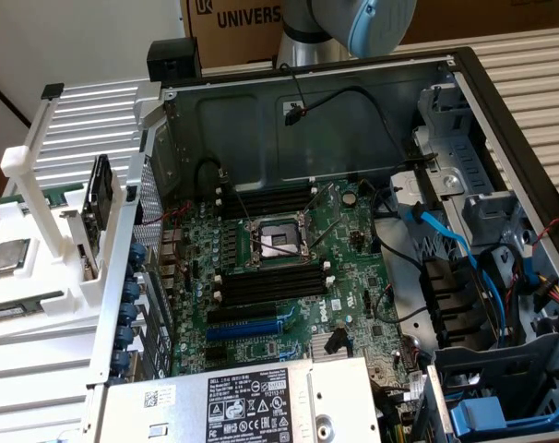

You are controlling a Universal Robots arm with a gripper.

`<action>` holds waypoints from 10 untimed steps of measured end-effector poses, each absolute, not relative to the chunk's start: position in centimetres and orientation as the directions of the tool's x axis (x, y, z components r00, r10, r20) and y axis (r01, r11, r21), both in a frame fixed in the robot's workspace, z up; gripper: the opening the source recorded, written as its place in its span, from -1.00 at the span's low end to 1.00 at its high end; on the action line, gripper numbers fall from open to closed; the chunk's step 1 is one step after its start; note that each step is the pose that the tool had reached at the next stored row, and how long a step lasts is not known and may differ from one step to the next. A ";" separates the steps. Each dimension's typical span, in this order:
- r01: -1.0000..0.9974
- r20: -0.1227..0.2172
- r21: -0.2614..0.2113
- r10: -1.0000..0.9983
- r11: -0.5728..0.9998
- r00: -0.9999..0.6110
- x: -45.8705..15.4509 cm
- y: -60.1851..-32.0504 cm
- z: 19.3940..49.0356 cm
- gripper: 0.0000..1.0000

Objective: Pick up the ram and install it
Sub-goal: 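Pick up the ram and move it above insertion slot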

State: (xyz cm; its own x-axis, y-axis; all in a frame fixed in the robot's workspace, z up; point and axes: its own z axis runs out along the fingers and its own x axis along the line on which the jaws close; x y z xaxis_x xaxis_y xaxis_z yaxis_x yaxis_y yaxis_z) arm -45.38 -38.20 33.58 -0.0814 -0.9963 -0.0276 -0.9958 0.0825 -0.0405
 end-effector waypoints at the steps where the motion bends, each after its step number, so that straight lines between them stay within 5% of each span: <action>1: -0.996 -0.027 -0.040 -0.996 0.081 -0.080 -45.4 -38.2 33.5 -0.80; 10: -0.998 -0.028 -0.042 -0.999 0.047 -0.046 -45.6 -38.4 31.9 -0.80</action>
State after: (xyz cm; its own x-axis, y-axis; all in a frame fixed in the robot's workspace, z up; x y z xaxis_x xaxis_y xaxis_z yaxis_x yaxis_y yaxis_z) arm -45.64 -38.39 31.90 -0.0463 -0.9985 -0.0280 -0.9980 0.0474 -0.0424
